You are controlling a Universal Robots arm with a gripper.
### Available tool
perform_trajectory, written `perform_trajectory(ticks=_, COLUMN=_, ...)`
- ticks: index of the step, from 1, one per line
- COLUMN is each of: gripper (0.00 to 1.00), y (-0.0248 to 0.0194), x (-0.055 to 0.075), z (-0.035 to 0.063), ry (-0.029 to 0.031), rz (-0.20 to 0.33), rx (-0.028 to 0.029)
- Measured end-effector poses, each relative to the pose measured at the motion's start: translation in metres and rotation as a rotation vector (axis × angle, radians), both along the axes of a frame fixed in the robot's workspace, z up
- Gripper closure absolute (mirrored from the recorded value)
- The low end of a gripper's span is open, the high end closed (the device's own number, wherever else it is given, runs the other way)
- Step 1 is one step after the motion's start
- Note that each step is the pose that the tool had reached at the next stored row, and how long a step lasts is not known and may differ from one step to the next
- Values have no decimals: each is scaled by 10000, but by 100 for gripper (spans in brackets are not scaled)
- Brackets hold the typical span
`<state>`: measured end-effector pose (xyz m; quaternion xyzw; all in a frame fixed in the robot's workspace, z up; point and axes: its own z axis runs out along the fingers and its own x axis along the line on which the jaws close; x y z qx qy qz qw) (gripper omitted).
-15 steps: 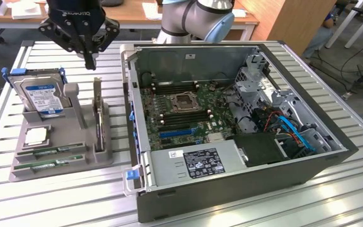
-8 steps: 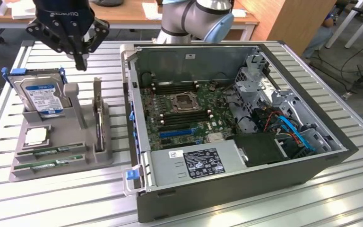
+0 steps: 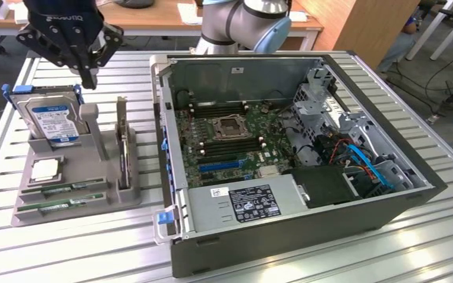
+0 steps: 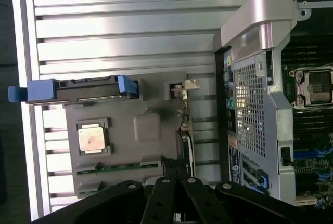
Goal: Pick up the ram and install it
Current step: 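Reach for the ram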
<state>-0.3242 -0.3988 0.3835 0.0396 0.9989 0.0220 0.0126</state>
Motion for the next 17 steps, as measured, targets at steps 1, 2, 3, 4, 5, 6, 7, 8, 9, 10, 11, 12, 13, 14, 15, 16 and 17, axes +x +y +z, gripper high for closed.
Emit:
perform_trajectory(ticks=1, gripper=91, y=0, x=-21, z=-1, ry=0, rz=-1, rx=0)
perform_trajectory(ticks=2, gripper=91, y=0, x=-41, z=-3, ry=0, rz=-2, rx=0)
perform_trajectory(ticks=3, gripper=91, y=0, x=-61, z=-4, ry=0, rz=-3, rx=0)
perform_trajectory(ticks=4, gripper=91, y=0, x=-82, z=-5, ry=1, rz=-4, rx=0)
perform_trajectory(ticks=5, gripper=91, y=0, x=-102, z=-7, ry=1, rz=-6, rx=0)
perform_trajectory(ticks=6, gripper=91, y=0, x=-123, z=-8, ry=1, rz=-6, rx=-1)
perform_trajectory(ticks=7, gripper=91, y=0, x=-142, z=-9, ry=1, rz=-6, rx=-1)
perform_trajectory(ticks=8, gripper=91, y=0, x=-162, z=-11, ry=0, rz=-7, rx=0)
perform_trajectory(ticks=9, gripper=91, y=0, x=-182, z=-12, ry=1, rz=-8, rx=0)
perform_trajectory(ticks=10, gripper=91, y=0, x=-203, z=-14, ry=0, rz=-9, rx=0)
perform_trajectory(ticks=11, gripper=91, y=0, x=-223, z=-16, ry=0, rz=-10, rx=0)
perform_trajectory(ticks=12, gripper=91, y=0, x=-243, z=-17, ry=0, rz=-11, rx=0)
perform_trajectory(ticks=13, gripper=91, y=0, x=-263, z=-18, ry=0, rz=-13, rx=0)
perform_trajectory(ticks=14, gripper=91, y=0, x=-284, z=-20, ry=1, rz=-14, rx=0)
perform_trajectory(ticks=15, gripper=91, y=0, x=-304, z=-22, ry=0, rz=-16, rx=0)
perform_trajectory(ticks=16, gripper=91, y=0, x=-324, z=-23, ry=1, rz=-17, rx=0)
perform_trajectory(ticks=17, gripper=91, y=0, x=-343, z=-25, ry=1, rz=-18, rx=0)
